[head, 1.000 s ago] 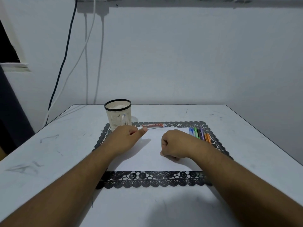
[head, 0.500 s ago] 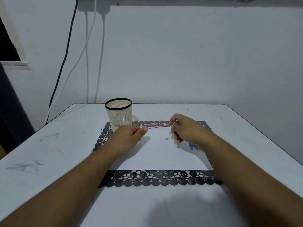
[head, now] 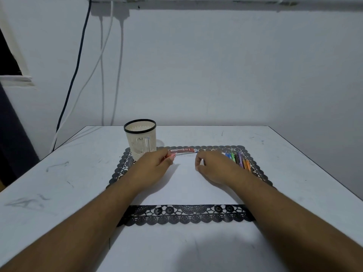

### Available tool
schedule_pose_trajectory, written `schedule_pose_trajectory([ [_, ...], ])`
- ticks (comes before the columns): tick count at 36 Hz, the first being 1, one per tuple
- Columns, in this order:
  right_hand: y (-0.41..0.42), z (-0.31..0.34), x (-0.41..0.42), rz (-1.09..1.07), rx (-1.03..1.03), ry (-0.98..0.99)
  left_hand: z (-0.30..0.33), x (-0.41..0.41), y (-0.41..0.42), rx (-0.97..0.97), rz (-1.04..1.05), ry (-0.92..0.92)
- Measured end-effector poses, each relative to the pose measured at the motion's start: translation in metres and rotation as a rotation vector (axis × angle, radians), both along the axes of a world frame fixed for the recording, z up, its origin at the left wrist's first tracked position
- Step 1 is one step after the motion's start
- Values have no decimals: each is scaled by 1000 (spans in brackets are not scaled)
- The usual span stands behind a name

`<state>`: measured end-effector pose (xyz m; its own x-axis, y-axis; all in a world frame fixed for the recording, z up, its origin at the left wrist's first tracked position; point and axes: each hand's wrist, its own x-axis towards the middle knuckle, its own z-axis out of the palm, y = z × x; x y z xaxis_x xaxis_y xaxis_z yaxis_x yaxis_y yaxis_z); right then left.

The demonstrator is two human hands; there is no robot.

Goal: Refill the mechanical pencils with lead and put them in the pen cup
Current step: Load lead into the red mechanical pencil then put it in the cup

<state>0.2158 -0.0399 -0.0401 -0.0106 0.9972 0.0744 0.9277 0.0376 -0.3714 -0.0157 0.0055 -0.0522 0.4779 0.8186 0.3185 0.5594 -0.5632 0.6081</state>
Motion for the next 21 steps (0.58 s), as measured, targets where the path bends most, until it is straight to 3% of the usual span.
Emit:
schedule_pose_trajectory([
  [6, 3, -3, -1, 21, -14, 7, -2, 2, 2, -12, 4, 10],
  [12, 2, 4, -5, -28, 55, 259, 0, 2, 0, 23, -10, 40],
  [16, 1, 6, -9, -68, 29, 543, 2, 5, -3, 48, -18, 24],
  [21, -1, 4, -17, -149, -139, 1093, 6, 8, -6, 85, -19, 15],
])
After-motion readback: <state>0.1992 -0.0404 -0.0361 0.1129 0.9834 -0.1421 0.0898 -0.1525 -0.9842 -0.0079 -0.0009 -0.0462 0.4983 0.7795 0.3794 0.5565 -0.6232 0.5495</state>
